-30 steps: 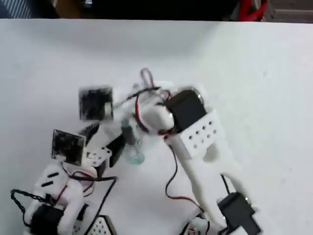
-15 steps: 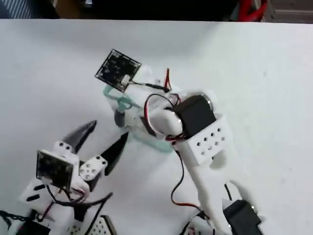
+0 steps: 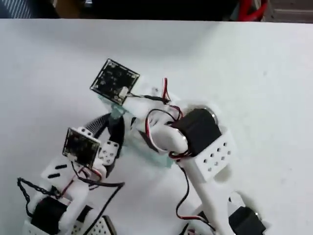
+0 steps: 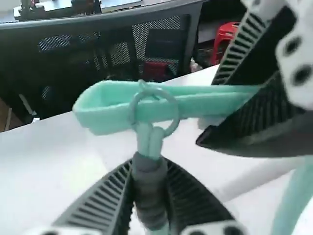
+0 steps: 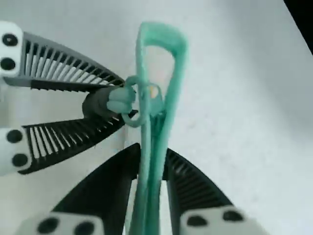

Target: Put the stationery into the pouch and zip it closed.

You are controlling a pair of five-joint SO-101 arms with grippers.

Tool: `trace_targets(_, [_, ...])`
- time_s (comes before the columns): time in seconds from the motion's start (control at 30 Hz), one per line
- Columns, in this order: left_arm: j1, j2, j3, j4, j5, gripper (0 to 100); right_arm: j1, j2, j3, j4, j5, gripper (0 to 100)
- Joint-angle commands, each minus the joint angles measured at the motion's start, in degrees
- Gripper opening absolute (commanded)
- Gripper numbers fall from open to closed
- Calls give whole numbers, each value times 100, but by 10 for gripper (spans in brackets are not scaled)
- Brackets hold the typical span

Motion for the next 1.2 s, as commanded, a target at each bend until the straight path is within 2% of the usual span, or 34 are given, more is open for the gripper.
trace_targets(0.0, [4,92,-202,-123,-18,23,84,-268,79,-40,26,20])
trace_targets(0.17, [-198,92,-369,-141,-18,23,462,-330,765,-101,536,20])
trace_targets(0.3, [-831,92,-360,-273,-18,23,673,-593,1415,-268,1046,20])
trace_targets(0.43, [-1631,92,-316,-624,35,23,664,-1481,2268,-585,1626,20])
trace_targets(0.63, [-2202,92,-316,-695,659,23,664,-2527,3411,-884,1969,20])
trace_targets(0.87, [-2211,92,-316,-686,668,35,681,-2545,3490,-1086,1758,20])
trace_targets(0.97, [-2220,84,-396,-360,835,181,716,-2501,3165,-1332,1284,20])
trace_targets(1.03, [-2264,84,-527,62,1635,300,716,-2369,2936,-1552,1029,20])
trace_targets(1.1, [-2422,84,-738,431,2224,336,734,-2114,2708,-1771,756,20])
trace_targets(1.17, [-2571,84,-897,633,2136,332,927,-1736,2435,-1974,484,20])
